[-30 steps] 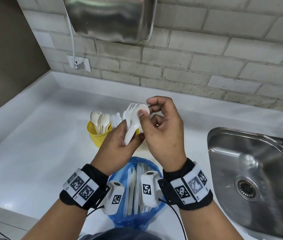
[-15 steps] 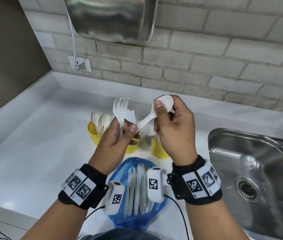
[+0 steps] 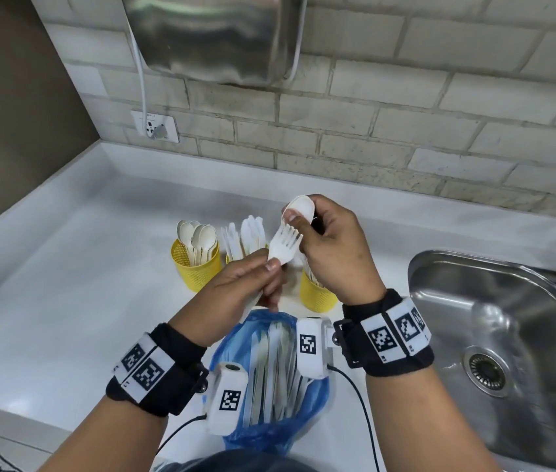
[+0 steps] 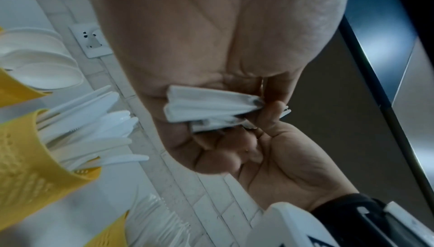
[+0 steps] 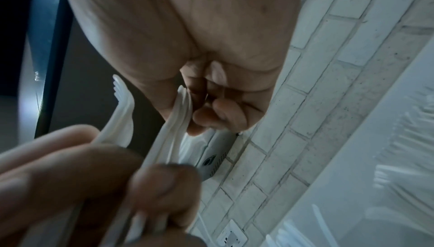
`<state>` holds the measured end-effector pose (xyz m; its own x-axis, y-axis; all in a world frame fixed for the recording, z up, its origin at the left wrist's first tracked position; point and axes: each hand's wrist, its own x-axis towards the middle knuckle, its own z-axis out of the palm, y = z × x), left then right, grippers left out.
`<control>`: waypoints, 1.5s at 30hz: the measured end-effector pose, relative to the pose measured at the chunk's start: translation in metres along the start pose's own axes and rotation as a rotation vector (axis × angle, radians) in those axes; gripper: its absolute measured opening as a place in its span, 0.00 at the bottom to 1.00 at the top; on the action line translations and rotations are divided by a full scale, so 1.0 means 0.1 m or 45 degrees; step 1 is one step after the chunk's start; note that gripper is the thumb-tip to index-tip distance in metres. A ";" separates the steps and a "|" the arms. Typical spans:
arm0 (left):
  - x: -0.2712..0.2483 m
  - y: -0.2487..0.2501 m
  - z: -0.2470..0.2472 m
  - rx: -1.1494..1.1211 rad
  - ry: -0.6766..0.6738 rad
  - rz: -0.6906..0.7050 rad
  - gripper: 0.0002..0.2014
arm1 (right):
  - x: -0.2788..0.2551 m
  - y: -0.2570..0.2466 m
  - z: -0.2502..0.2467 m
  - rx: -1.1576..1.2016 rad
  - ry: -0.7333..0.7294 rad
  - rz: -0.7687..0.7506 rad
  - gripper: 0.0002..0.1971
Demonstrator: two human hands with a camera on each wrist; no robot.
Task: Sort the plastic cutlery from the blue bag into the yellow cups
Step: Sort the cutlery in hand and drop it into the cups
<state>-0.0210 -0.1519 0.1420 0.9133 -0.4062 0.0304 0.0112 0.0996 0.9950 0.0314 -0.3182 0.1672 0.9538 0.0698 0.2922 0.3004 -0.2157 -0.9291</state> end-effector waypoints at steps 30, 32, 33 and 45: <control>0.00 -0.02 -0.01 0.394 0.216 0.299 0.25 | -0.10 -0.08 -0.09 0.667 0.418 0.003 0.07; 0.01 -0.04 0.00 0.396 0.213 0.274 0.24 | -0.14 -0.04 -0.03 0.603 0.329 0.022 0.06; 0.02 -0.05 0.00 0.391 0.215 0.273 0.23 | -0.17 -0.03 0.00 0.575 0.272 0.041 0.08; 0.02 -0.02 -0.02 0.637 0.220 0.296 0.08 | -0.26 -0.09 0.18 0.408 0.115 0.118 0.04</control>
<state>-0.0184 -0.1507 0.1394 0.9224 -0.2667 0.2793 -0.3532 -0.2901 0.8894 0.0034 -0.3007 0.1639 0.9776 -0.0257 0.2089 0.2104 0.1010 -0.9724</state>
